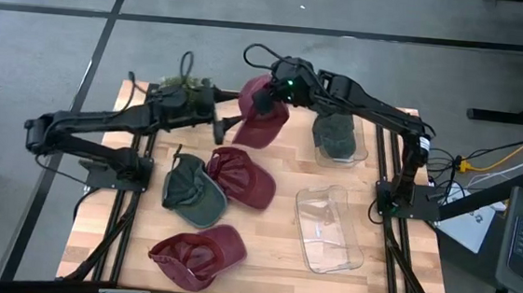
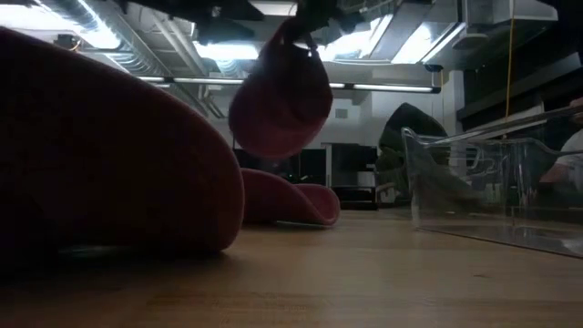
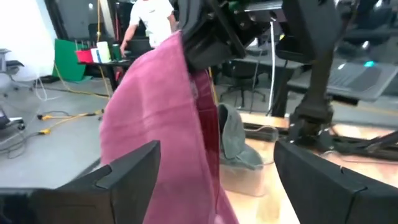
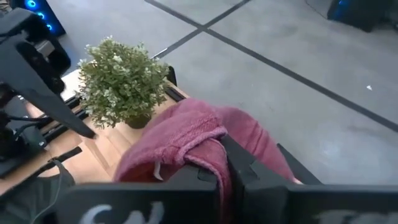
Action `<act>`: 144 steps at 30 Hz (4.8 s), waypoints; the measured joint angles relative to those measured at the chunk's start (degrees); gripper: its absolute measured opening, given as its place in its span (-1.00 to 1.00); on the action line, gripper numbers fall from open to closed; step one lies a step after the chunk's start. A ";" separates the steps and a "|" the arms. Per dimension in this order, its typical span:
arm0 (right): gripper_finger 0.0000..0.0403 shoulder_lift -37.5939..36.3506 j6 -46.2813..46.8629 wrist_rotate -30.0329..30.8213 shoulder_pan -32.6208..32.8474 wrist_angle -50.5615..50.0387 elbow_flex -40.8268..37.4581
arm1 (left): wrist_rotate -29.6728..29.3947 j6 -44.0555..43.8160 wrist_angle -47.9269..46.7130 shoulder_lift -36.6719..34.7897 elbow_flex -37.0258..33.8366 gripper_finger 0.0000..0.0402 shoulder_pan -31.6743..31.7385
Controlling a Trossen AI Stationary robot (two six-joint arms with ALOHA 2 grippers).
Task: Pick & Place hat
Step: Put the right red cap into the bottom transparent bin
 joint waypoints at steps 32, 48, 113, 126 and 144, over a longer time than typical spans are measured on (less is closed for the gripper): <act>-0.95 0.83 1.07 -5.09 -0.74 -0.79 -0.03 | -38.28 24.65 -0.59 14.95 9.07 -0.38 -4.14; -0.24 -2.76 -7.05 -22.29 -1.81 -2.08 -0.03 | -31.96 27.21 -14.88 2.72 9.04 -0.98 -0.13; 0.20 -4.70 -74.84 -29.64 16.46 26.95 -0.03 | 15.78 -55.62 13.75 -4.92 9.04 -0.98 1.00; -0.88 -4.70 -70.85 -25.05 16.44 20.04 -0.03 | 16.69 -48.66 13.96 -4.83 9.04 -0.98 -0.89; -0.93 -9.52 -64.09 -22.40 16.11 5.21 -0.03 | 20.86 -39.42 12.96 -5.84 8.96 -0.06 1.01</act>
